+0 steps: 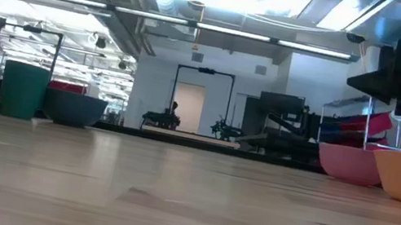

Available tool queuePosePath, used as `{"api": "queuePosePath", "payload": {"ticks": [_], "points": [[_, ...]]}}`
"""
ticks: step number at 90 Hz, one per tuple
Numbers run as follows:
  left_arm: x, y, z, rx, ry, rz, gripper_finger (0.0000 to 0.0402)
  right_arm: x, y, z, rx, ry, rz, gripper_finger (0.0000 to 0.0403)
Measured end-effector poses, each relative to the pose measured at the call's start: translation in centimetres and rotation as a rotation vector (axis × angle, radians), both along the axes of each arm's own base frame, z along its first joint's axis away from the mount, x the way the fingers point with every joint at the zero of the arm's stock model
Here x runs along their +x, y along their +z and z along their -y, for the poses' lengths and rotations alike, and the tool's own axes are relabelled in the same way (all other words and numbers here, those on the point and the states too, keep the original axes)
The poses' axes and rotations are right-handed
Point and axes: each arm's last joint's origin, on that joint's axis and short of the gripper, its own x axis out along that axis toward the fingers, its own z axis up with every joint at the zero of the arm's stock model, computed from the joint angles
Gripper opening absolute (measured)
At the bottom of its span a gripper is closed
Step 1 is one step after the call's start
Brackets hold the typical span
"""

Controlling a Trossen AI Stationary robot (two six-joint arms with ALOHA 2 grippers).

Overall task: Nest bowls inside each other
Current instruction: Move the green bowl on the table

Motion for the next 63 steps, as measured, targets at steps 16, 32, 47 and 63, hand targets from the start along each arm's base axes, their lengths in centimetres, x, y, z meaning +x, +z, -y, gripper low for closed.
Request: {"api": "queuePosePath", "payload": {"ticks": [16, 32, 47, 63], "points": [[-0.1, -0.4, 0.5, 0.007, -0.018, -0.008, 0.0086, 0.0, 0.0, 0.0, 0.000, 0.000, 0.000, 0.0001], [-0.4, -0.4, 0.8, 0.006, -0.027, -0.008, 0.0086, 0.0, 0.0, 0.0, 0.000, -0.001, -0.001, 0.0001], [-0.5, -1.3, 0.6, 0.005, -0.018, -0.008, 0.0086, 0.0, 0.0, 0.0, 0.000, 0.000, -0.001, 0.0001], [-0.8, -2.5, 0.3, 0.016, -0.008, -0.015, 0.0086, 0.0, 0.0, 0.0, 0.000, -0.001, -0.001, 0.0001]]}}
